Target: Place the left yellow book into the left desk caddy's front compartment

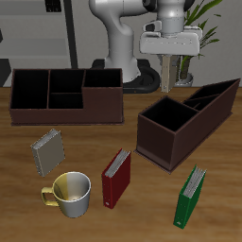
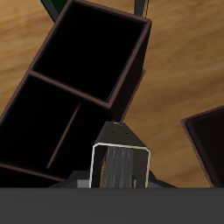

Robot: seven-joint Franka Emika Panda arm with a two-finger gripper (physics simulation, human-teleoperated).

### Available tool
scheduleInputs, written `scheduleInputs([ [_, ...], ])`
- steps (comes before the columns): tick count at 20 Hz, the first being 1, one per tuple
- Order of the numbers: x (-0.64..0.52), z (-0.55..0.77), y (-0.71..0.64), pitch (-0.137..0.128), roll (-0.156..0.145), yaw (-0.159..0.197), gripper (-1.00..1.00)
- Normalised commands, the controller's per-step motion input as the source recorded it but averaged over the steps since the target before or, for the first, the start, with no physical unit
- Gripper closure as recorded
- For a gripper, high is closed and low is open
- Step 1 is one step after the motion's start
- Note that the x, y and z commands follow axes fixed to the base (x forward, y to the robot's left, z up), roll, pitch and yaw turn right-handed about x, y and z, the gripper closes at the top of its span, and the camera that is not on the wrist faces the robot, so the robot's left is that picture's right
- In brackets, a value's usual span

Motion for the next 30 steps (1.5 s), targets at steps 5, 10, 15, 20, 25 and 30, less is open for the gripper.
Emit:
scheduleInputs([
  [5,0.10,0.01,0.29,-0.007,0.042,-0.048,1.00],
  [10,0.21,0.04,0.13,0.006,-0.006,-0.041,1.00],
  [15,0.04,0.05,0.09,-0.012,0.010,-0.009,1.00],
  [20,0.02,-0.04,0.03,0.012,0.005,-0.016,1.00],
  [25,0.02,-0.03,-0.01,0.004,-0.005,-0.017,1.00],
  [30,0.04,0.00,0.00,-0.002,0.008,-0.025,1.00],
])
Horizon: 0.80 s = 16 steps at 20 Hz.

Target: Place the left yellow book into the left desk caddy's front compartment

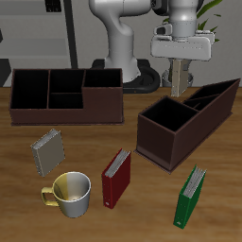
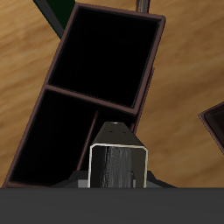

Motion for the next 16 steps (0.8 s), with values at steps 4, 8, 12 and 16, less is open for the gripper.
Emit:
scheduleInputs([
  [4,0.03,-0.04,0.14,0.003,0.023,-0.016,1.00],
  [8,0.03,-0.05,0.05,0.008,0.010,-0.010,1.00],
  [12,0.06,-0.08,-0.01,0.011,0.001,-0.017,1.00],
  [16,0.03,-0.03,-0.02,-0.008,-0.009,-0.002,1.00],
])
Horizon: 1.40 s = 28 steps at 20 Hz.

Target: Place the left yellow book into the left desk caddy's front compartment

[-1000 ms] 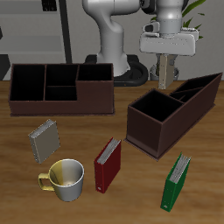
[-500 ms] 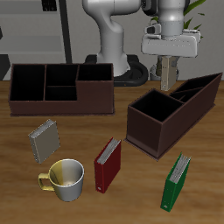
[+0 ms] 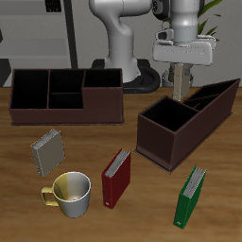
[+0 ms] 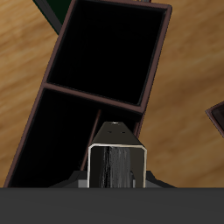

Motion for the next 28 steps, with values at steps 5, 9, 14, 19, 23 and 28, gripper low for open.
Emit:
scheduleInputs([
  [5,-0.01,-0.09,0.04,0.007,0.011,-0.009,1.00],
  [9,0.08,-0.26,0.04,0.048,0.013,-0.017,1.00],
  [14,0.00,-0.09,-0.02,0.007,0.000,0.001,1.00],
  [19,0.05,-0.06,0.04,0.002,0.015,0.005,1.00],
  [23,0.03,-0.09,0.03,0.010,0.012,-0.007,1.00],
  [28,0.10,-0.13,-0.02,0.013,-0.006,0.001,1.00],
])
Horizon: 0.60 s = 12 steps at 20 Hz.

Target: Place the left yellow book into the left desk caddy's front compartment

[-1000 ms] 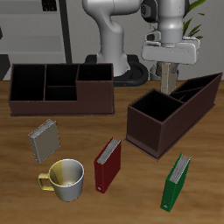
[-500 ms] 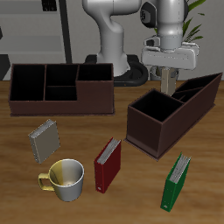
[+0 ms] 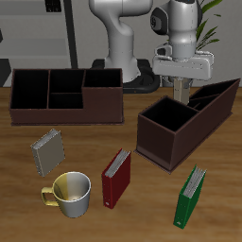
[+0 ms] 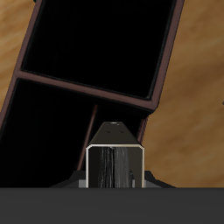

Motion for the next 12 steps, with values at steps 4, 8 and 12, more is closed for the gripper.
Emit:
scheduleInputs([
  [4,0.12,-0.22,-0.07,0.045,-0.016,-0.012,1.00],
  [8,0.07,-0.21,0.01,0.032,0.000,0.001,1.00],
  [12,0.05,-0.23,0.11,0.080,0.049,0.003,-1.00],
])
